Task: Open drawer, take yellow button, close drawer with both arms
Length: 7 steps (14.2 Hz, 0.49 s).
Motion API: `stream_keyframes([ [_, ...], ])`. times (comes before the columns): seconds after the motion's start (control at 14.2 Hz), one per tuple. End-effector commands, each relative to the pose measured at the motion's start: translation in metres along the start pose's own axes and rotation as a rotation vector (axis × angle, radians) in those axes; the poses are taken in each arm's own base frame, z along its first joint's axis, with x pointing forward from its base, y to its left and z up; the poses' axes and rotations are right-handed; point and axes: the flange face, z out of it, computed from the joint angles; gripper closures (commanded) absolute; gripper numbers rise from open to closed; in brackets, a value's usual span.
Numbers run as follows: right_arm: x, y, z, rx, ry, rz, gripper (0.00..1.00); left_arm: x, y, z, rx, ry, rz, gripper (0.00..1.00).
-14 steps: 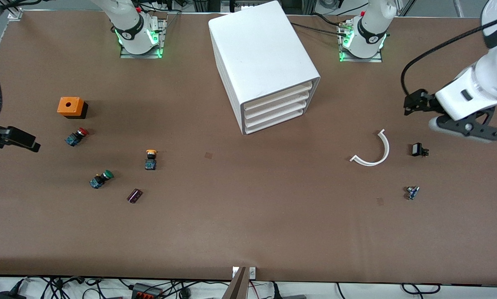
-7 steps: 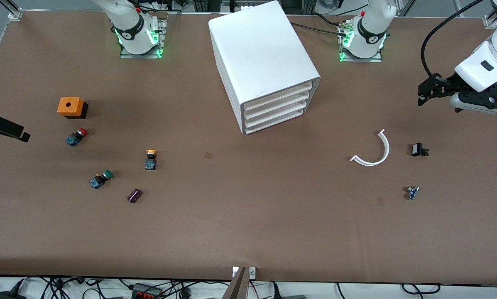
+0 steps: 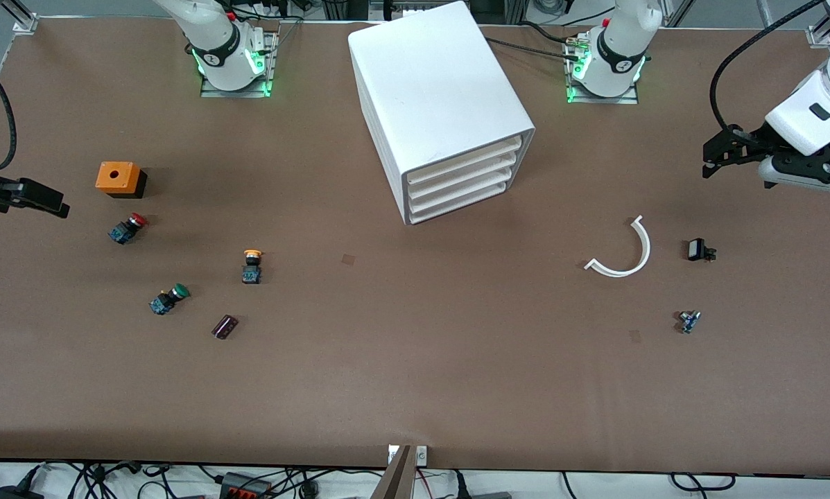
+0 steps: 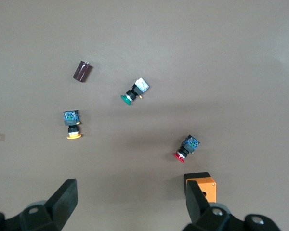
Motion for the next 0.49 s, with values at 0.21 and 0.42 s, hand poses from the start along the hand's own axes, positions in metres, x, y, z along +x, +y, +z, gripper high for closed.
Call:
stream_keyframes([
  [0.21, -0.0322, 0.0037, 0.0065, 0.002, 0.004, -0.016, 0.0, -0.0016, 0.0024, -0.0055, 0.017, 0.018, 0.027, 0.0],
  [0.42, -0.0334, -0.0024, 0.0047, 0.002, -0.005, -0.022, 0.0, -0.0012, 0.004, -0.0057, 0.016, 0.015, 0.03, 0.0],
])
